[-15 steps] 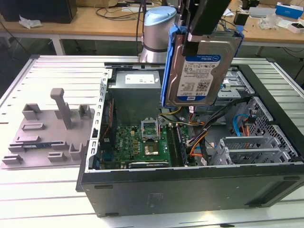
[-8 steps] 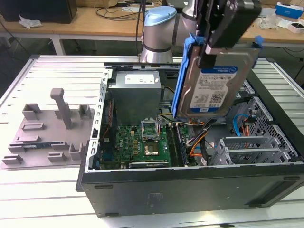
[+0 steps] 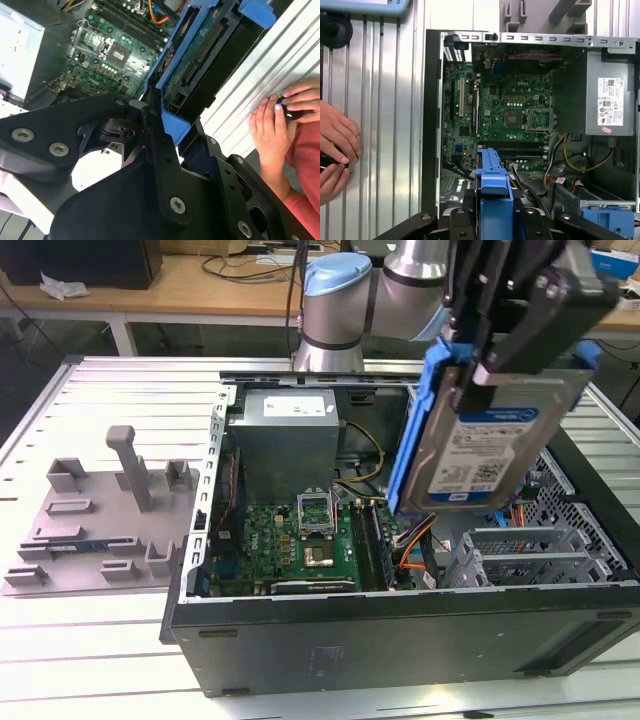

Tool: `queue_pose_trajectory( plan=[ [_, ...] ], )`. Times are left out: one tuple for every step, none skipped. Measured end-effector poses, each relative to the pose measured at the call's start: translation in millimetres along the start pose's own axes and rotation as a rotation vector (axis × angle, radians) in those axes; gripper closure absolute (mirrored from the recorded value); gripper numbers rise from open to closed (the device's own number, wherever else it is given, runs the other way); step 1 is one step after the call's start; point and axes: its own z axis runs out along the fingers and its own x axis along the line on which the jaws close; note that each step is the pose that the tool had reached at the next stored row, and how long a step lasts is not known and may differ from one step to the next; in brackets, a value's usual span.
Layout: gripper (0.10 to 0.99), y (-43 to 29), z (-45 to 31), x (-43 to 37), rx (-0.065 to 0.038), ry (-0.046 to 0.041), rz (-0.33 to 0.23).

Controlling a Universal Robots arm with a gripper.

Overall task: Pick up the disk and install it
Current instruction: 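Insert the disk into the insertion slot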

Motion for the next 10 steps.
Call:
queue_pose_trajectory(
  plan=[
    [0.718,-5.6,0.4,2.6,0.000,-0.0001,0.000],
    [0.718,-11.5,1.0,4.8,0.000,-0.0004,0.000],
    [0.718,-17.0,1.5,6.6,0.000,-0.0010,0.000],
    [0.718,-20.7,1.8,7.3,0.000,-0.0020,0.000],
    [0.718,-24.2,1.9,7.7,0.000,-0.0033,0.000],
    [0.718,-31.4,1.9,8.3,0.000,-0.0093,0.000],
    [0.718,-34.7,2.0,8.5,0.000,-0.0152,0.000],
    [0.718,-37.4,1.9,8.7,0.000,-0.0208,0.000],
    [0.718,-40.9,1.9,8.9,0.001,-0.0285,-0.001],
    [0.718,-43.3,2.0,9.1,0.001,-0.0328,-0.001]
  ],
)
